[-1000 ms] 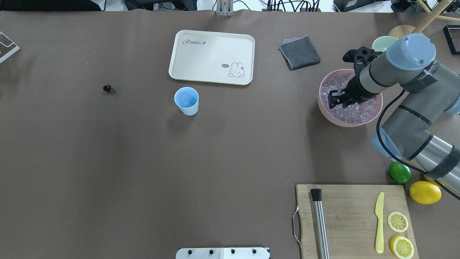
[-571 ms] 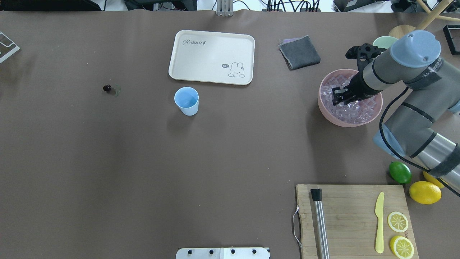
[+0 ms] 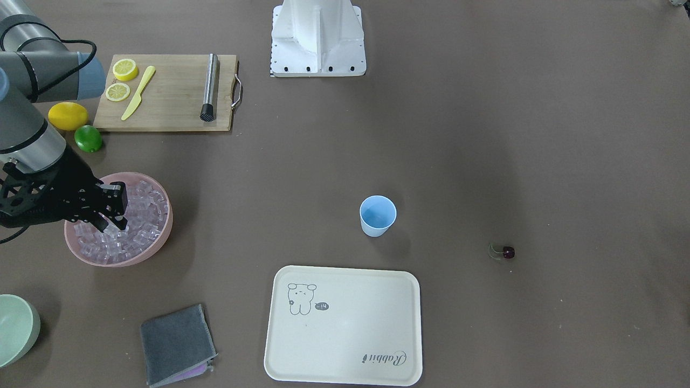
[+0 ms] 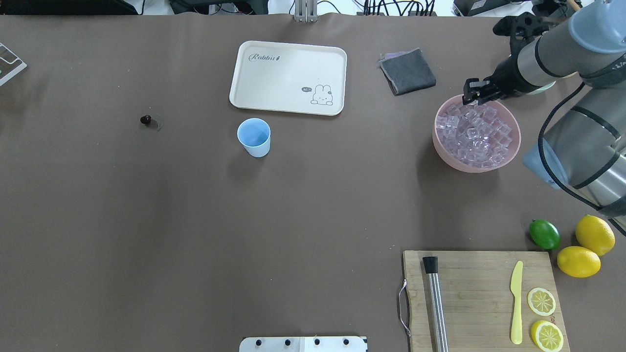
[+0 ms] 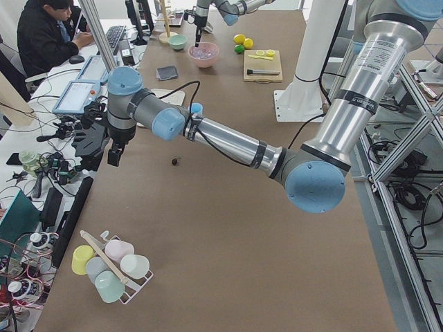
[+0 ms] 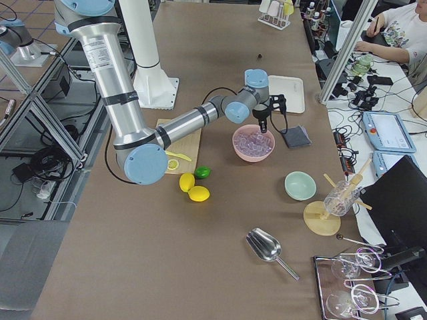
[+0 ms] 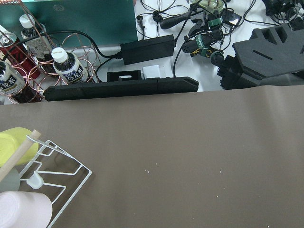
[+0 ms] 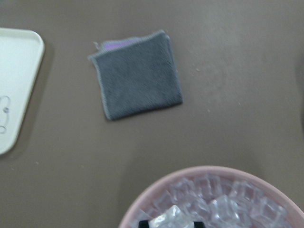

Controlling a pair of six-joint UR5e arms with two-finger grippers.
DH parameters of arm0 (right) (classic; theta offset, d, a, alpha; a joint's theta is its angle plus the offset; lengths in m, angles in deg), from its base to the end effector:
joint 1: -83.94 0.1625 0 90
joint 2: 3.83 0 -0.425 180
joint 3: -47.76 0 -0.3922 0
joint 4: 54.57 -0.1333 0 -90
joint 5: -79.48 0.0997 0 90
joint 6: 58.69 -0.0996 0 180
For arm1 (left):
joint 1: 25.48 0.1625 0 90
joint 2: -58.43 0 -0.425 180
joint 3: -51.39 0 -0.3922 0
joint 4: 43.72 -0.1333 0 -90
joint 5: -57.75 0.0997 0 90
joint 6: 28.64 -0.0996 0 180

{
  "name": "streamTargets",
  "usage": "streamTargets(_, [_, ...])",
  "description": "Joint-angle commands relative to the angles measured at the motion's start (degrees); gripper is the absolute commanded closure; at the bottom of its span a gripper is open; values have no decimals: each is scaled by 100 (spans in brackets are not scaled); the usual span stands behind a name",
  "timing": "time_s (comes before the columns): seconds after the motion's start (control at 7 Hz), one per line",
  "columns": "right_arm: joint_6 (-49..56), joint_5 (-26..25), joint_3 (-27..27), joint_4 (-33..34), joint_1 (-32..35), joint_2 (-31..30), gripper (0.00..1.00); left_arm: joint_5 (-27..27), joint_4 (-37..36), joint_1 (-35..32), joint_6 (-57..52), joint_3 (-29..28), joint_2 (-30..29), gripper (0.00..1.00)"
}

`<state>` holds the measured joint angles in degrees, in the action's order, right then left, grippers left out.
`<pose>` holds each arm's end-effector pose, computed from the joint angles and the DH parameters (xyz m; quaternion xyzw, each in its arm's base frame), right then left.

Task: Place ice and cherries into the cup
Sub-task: 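Carry the ice cube with the right gripper over the light-blue cup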

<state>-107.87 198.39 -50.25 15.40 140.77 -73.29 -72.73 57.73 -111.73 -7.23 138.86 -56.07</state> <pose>-0.2707 -0.5697 0.3560 0.1500 -0.4335 0.0212 0.8883 -0.0250 -0.6680 0.4108 0.1911 0.3821 -0.0397 0.9033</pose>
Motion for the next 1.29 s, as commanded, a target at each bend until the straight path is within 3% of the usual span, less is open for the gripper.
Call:
streamTargets(0.0, [-39, -453, 1, 34, -31, 886, 100, 13, -28, 248, 12, -54, -29, 2])
streamTargets(0.57, [-233, -1885, 596, 8, -1398, 2302, 100, -4, -2, 303, 38, -142, 33, 2])
streamTargets(1.14, [-215, -2371, 994, -18, -2289, 2832, 100, -30, -11, 294, 47, -125, 24, 2])
